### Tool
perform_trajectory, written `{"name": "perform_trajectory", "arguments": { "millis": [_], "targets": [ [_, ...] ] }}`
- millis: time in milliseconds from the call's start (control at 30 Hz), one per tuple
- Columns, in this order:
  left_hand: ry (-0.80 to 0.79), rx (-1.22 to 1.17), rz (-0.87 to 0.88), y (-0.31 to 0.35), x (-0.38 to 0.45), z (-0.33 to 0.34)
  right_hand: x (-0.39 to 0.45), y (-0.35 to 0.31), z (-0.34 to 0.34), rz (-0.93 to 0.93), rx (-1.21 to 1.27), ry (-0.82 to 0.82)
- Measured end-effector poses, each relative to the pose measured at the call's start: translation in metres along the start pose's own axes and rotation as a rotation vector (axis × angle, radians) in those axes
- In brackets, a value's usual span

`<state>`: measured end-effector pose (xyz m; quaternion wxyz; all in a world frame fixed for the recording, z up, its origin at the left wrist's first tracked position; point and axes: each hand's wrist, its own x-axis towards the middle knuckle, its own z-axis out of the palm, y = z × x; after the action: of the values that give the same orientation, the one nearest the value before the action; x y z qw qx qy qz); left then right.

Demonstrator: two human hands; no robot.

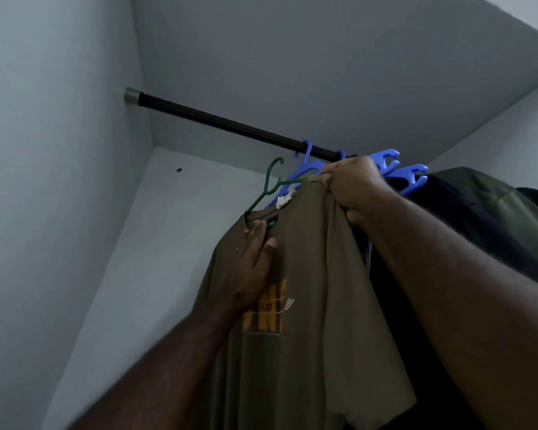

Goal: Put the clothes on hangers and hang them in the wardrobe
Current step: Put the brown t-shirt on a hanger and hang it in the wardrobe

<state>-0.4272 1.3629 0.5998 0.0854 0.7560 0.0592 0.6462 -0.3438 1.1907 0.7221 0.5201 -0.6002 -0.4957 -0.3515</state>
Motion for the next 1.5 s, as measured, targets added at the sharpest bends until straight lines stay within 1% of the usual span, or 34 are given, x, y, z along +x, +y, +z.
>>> {"name": "perform_trajectory", "arguments": {
  "millis": [67, 133, 200, 267, 367, 500, 633, 833, 933, 1033, 1100, 1133, 1167, 1267, 1300, 1333, 1400, 1500],
  "targets": [
    [0.021, -0.038, 0.007, -0.004, 0.006, 0.004, 0.006, -0.005, 0.001, -0.189, -0.57, -0.023],
    [0.024, -0.068, -0.012, -0.005, 0.015, 0.007, 0.018, -0.005, 0.004, -0.271, -0.887, -0.044],
    [0.018, -0.1, -0.019, -0.004, 0.022, 0.009, 0.025, -0.011, 0.006, -0.327, -1.097, 0.001],
    [0.005, -0.113, -0.003, -0.002, 0.028, 0.009, 0.029, -0.019, 0.007, -0.403, -1.355, -0.021],
    [-0.008, -0.087, 0.0, -0.001, 0.04, 0.008, 0.039, -0.028, 0.007, -0.374, -1.449, -0.028],
    [-0.001, -0.127, 0.011, 0.003, 0.054, 0.002, 0.049, -0.038, 0.006, -0.393, -1.482, -0.005],
    [0.004, -0.188, -0.017, 0.004, 0.062, -0.005, 0.052, -0.051, -0.008, -0.415, -1.469, 0.027],
    [-0.03, -0.19, -0.054, 0.003, 0.054, -0.009, 0.043, -0.058, -0.034, -0.439, -1.547, 0.048],
    [-0.061, -0.172, -0.086, 0.009, 0.044, -0.009, 0.038, -0.058, -0.043, -0.428, -1.547, 0.049],
    [-0.081, -0.177, -0.112, 0.016, 0.036, -0.007, 0.035, -0.054, -0.047, -0.474, -1.502, 0.02],
    [-0.066, -0.222, -0.114, 0.021, 0.03, -0.006, 0.032, -0.051, -0.046, -0.49, -1.409, 0.01],
    [-0.06, -0.242, -0.115, 0.023, 0.028, -0.006, 0.03, -0.049, -0.045, -0.48, -1.302, 0.013],
    [-0.063, -0.245, -0.113, 0.025, 0.025, -0.007, 0.028, -0.046, -0.042, -0.422, -1.174, 0.009],
    [-0.091, -0.217, -0.113, 0.032, 0.016, -0.008, 0.009, -0.04, -0.042, -0.22, -0.383, 0.019],
    [-0.09, -0.219, -0.115, 0.034, 0.013, -0.007, 0.003, -0.037, -0.043, -0.136, -0.16, 0.071],
    [-0.09, -0.219, -0.108, 0.037, 0.008, -0.007, -0.001, -0.031, -0.045, -0.084, 0.006, 0.11],
    [-0.08, -0.208, -0.076, 0.043, -0.004, -0.004, -0.016, -0.023, -0.048, -0.064, 0.18, 0.108],
    [-0.086, -0.183, -0.075, 0.048, -0.019, 0.005, -0.032, -0.007, -0.058, -0.044, 0.249, 0.155]
  ]
}}
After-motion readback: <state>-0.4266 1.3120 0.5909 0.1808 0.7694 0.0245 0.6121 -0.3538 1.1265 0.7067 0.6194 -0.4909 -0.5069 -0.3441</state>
